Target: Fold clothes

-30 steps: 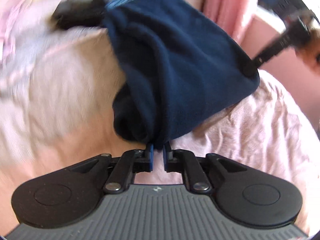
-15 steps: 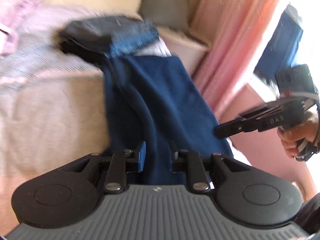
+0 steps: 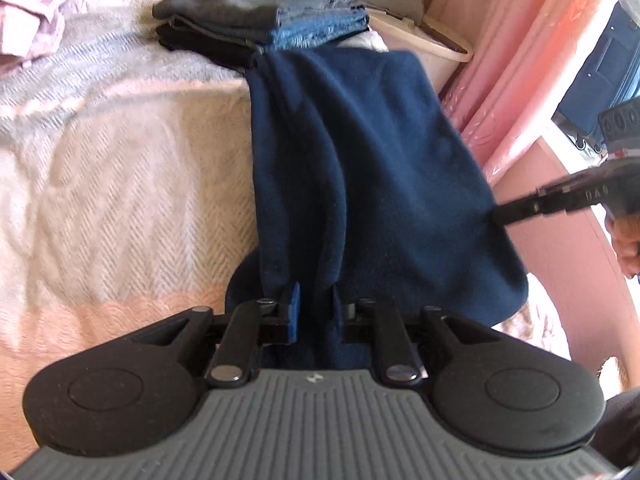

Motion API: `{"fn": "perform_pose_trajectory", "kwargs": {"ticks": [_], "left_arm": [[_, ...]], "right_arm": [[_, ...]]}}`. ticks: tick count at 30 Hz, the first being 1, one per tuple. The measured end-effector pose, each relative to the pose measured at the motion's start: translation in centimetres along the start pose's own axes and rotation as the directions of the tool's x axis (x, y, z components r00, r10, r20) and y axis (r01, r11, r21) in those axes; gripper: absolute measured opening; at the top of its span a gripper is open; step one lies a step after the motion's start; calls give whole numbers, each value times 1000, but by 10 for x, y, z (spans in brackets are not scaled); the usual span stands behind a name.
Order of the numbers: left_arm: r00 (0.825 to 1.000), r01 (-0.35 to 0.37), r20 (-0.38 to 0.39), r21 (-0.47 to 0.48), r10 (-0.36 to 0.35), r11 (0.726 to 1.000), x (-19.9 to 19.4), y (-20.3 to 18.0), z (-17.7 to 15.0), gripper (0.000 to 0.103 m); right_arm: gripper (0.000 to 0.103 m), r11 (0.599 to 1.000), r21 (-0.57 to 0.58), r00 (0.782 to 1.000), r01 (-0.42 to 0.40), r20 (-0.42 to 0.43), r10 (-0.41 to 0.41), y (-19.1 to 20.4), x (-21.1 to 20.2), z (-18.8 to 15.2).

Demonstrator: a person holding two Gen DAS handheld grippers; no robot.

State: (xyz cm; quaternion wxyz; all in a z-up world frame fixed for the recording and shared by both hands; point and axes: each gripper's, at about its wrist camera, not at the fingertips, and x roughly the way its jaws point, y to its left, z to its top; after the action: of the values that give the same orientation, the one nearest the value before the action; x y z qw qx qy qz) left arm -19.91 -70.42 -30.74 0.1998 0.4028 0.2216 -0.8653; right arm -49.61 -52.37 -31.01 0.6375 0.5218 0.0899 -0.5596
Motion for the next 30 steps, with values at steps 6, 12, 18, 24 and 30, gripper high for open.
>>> {"fn": "perform_pose_trajectory", "kwargs": {"ticks": [6,12,18,24,30], "left_arm": [[997,-18,80,-44,22,999,-27,-23,31,23],[997,-64,44,-72,67,995,5,-35,55,23],[984,-166,-103,-204,147,965,56,2,44,23],[975,-196,-151,-226,165,954,60,1,49,23],[966,-218,-193,-238,174,946,66,2,51,24]], "right_arm": [[22,996,-93,998,-13,55,18,19,-11,68],[56,947,-289,989,-144,-69,129,12,61,155],[2,933,-300,966,-198,-221,134,-58,101,201],[2,949,-206,948,-238,-264,180,-87,97,207],[0,953,-123,929,-276,-287,232,-106,103,212]]}}
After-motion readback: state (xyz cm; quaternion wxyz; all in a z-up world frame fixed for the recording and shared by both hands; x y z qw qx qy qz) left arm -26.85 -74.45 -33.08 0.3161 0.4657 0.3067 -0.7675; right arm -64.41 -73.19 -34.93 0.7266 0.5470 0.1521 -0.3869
